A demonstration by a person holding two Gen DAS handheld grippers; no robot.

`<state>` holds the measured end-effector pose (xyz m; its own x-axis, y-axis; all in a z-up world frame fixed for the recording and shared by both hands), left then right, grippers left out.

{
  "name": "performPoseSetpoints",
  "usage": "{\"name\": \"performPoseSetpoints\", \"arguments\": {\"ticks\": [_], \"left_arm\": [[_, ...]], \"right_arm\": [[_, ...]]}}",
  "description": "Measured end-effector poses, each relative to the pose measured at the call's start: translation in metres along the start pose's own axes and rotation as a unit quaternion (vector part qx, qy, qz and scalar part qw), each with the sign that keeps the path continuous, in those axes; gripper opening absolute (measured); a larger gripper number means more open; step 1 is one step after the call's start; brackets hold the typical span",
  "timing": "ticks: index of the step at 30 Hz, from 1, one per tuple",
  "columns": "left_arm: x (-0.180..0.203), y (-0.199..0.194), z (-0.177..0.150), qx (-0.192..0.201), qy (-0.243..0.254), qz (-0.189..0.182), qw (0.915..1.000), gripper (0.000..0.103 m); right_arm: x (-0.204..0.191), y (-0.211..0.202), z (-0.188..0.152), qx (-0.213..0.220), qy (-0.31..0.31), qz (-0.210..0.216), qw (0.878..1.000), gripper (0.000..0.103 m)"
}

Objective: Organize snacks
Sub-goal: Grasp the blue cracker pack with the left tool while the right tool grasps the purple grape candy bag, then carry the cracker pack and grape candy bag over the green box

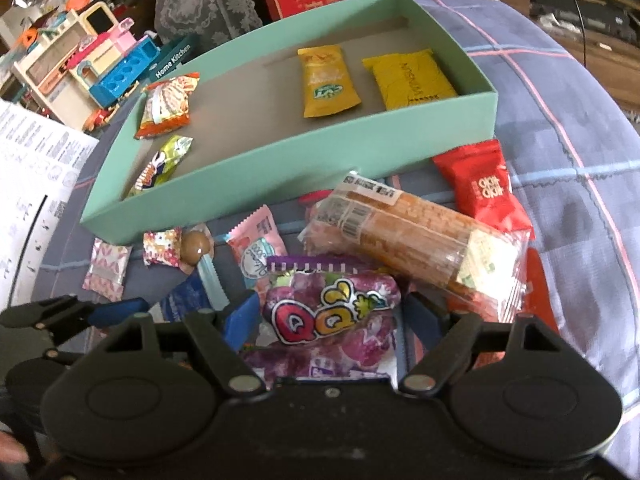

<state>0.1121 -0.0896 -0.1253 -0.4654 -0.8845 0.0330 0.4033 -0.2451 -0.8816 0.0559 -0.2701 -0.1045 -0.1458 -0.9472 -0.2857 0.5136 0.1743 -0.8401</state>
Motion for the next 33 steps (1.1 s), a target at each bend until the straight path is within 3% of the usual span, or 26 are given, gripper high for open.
{"name": "performPoseSetpoints", "arguments": {"ticks": [6, 13, 15, 18, 26, 33], "left_arm": [[-0.003, 0.002, 0.000, -0.004, -0.006, 0.002, 1.0000, 0.076], [0.003, 0.008, 0.005, -0.006, 0.009, 0.006, 0.9999, 0.079], [0.009, 0.009, 0.008, -0.001, 0.024, 0.006, 0.9997, 0.072], [0.021, 0.006, 0.010, 0.010, 0.044, -0.001, 0.9990, 0.047], [0.012, -0.008, 0.002, 0.008, 0.006, -0.014, 0.9998, 0.043], [-0.006, -0.040, 0.004, 0.032, -0.027, -0.022, 0.9989, 0.043]], "right_arm": [[-0.010, 0.000, -0.005, 0.015, -0.046, -0.017, 0.999, 0.073], [-0.006, -0.007, -0.016, 0.018, -0.043, -0.006, 0.999, 0.070], [-0.005, -0.009, -0.017, 0.018, -0.041, -0.006, 0.999, 0.070], [-0.006, -0.012, -0.016, 0.013, -0.030, 0.009, 0.999, 0.068], [-0.014, -0.027, -0.014, 0.027, -0.042, 0.023, 0.998, 0.066], [-0.029, -0.046, -0.006, 0.034, -0.038, 0.067, 0.996, 0.066]]}}
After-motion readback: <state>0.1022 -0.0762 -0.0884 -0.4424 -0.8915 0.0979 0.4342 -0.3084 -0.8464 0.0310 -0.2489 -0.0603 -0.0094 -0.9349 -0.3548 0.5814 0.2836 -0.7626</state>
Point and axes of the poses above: each gripper's, at about its wrist camera, not at the fingertips, and y roughly the way its jaws point, x to its right, z to its top, the point moved 5 cm from there along y, roughly the way its jaws point, and after that the axes turned 1 degree about -y, right-handed, at the moved point
